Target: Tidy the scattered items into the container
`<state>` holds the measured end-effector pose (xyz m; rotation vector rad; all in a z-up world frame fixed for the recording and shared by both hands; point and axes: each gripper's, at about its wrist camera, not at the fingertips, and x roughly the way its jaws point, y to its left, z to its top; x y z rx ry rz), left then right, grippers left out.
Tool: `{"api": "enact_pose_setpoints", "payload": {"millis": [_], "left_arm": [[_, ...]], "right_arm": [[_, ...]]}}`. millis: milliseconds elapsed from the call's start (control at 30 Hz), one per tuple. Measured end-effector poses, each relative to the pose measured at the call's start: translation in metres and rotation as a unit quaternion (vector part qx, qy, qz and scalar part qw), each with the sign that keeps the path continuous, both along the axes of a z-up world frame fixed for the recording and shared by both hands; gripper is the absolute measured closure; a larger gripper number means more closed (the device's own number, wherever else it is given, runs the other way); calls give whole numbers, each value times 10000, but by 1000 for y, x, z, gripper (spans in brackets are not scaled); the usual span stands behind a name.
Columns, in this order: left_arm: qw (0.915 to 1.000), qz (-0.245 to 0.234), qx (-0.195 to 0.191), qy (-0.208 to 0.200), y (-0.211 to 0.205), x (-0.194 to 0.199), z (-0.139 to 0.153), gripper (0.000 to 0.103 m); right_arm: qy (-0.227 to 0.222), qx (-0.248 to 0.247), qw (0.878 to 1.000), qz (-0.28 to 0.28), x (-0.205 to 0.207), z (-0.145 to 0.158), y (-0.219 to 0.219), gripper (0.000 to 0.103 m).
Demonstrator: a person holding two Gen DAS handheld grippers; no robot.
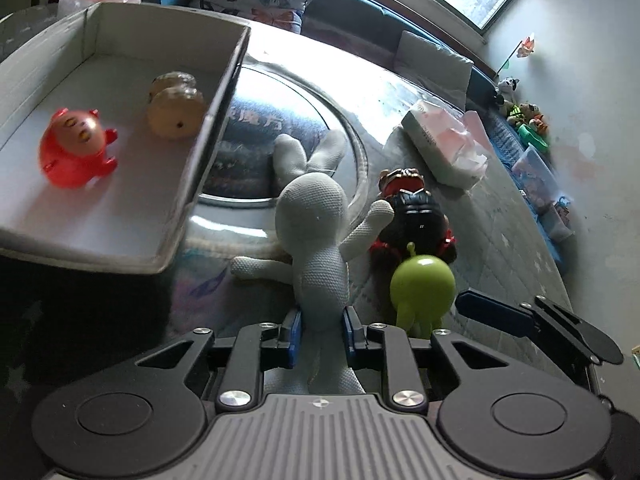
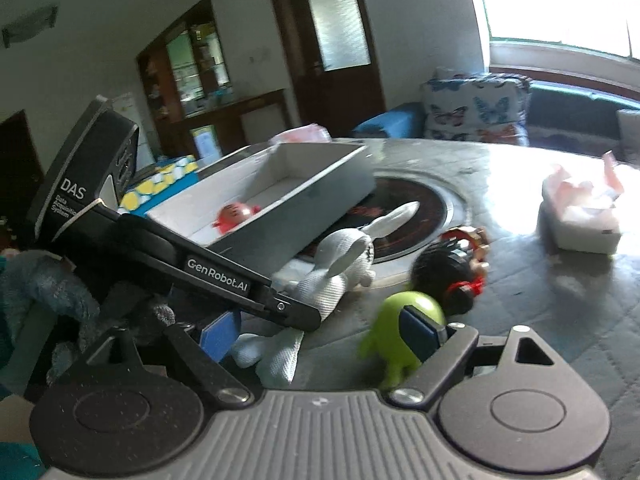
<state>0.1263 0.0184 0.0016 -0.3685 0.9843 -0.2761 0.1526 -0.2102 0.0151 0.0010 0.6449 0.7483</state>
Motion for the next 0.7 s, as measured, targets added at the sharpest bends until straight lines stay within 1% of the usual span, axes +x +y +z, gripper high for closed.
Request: {"api": "enact_pose_setpoints", "payload": {"millis": [100,233,367,500,600,700], "left_arm": [[10000,70,-25,29,9,-4,-1,80],[9999,141,-66,3,16,-7,-2,80],[9998,178,-98,48,25,-9,-6,80],[9999,121,-32,0,27,-15,-5,80],[9999,41,131,-58,24,-20,-3,81],[9996,-16,256,-96,23,-26,-2,81]], "right_arm": [[203,323,9990,223,0,1,-3,15],[162,273,9990,316,2,3,3,15],[325,498,9969,506,5,2,2,15],[331,589,9968,416,10,2,1,15],[341,570,9974,276,19,2,8,16],[342,388,9985,152,29,2,24,20]]}}
